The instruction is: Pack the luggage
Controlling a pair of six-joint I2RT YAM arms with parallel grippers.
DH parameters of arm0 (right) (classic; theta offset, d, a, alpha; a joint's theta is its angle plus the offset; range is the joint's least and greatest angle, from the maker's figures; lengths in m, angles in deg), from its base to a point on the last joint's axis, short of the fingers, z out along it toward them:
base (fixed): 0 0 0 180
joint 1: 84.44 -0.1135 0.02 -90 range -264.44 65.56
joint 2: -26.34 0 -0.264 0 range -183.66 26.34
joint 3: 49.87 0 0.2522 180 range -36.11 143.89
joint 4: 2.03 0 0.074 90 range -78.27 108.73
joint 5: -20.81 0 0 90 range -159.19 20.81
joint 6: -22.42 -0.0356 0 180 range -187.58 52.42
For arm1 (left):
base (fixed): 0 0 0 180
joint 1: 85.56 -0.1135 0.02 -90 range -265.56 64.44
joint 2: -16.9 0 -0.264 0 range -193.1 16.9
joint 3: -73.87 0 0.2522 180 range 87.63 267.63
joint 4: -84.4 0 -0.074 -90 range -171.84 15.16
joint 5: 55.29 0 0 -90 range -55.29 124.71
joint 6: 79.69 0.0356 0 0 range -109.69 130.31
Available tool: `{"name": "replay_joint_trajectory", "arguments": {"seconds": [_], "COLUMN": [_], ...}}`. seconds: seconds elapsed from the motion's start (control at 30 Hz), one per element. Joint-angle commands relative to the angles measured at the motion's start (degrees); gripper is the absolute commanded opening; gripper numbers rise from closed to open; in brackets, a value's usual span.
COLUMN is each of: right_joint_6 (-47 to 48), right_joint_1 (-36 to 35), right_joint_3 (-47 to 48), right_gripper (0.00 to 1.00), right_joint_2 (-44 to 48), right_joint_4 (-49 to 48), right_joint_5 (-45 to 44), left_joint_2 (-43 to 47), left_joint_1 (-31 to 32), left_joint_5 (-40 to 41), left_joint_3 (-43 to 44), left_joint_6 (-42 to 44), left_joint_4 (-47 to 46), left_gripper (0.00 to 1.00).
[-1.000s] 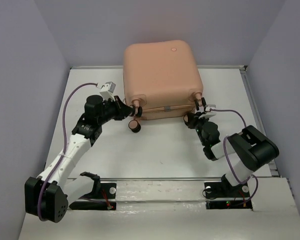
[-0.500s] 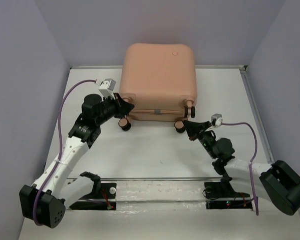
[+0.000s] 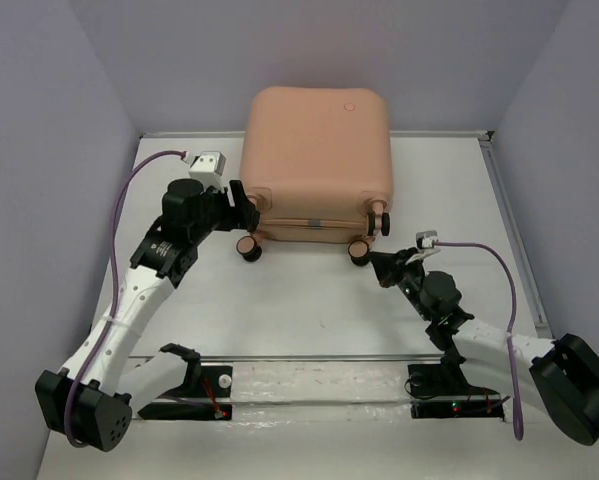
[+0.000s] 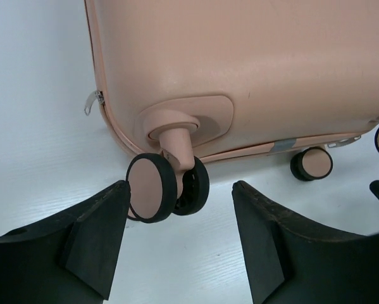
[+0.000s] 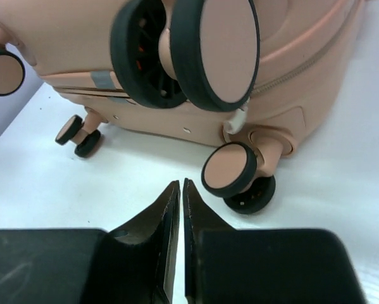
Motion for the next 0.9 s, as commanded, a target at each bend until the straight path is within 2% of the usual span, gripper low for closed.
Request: {"name": "replay_joint_trajectory", "arguments": {"seconds": [0.0,0.13,0.23,0.5,0.53,0.6,0.7,0.73,0.77,0.87], "right_joint_6": [-1.4,-1.3,-1.2,0.4,0.7,1.1,1.3,1.3,1.3,1.7], "right_joint_1": [-0.4,-0.4,-0.4,-0.4,0.2,0.7,1.2,1.8,1.8,2.4], "right_joint_3": [0.8,0.8,0.9,4.9,5.3,6.0,6.7,6.9,7.2,7.7], "right_gripper": [0.16,0.33,0.41,0.43,0.43,0.43,0.43,0.43,0.43,0.44], "right_joint_2": [2.6,6.7,8.5,3.2,2.7,2.0,1.5,1.3,1.0,-0.3], "right_joint_4": [3.8,9.5,11.2,11.7,11.6,11.3,10.6,10.6,10.6,10.6], "right_joint_5": [-2.5,-5.3,-6.8,-8.9,-8.9,-7.6,-6.7,-6.4,-5.9,-5.3], "left_joint_2": [-1.4,-4.2,-6.0,-11.5,-11.7,-12.5,-13.4,-13.6,-13.8,-14.8], "left_joint_1": [0.0,0.0,0.0,-0.3,-0.3,-0.6,-1.3,-1.5,-1.9,-2.8], "left_joint_5": [-5.4,-6.7,-7.9,-9.7,-9.7,-10.2,-11.8,-12.3,-13.0,-17.2], "left_joint_3": [2.1,2.0,1.6,1.4,1.3,1.1,0.8,0.4,0.2,-1.1], "left_joint_6": [3.1,2.4,1.6,-0.3,-0.5,-1.0,-2.7,-3.2,-3.8,-6.2], "left_joint_4": [0.9,1.1,0.4,-1.1,-1.3,-1.7,-3.0,-3.5,-4.0,-5.7], "left_gripper": [0.77,0.79,0.78,0.67,0.62,0.58,0.45,0.44,0.44,0.68]}}
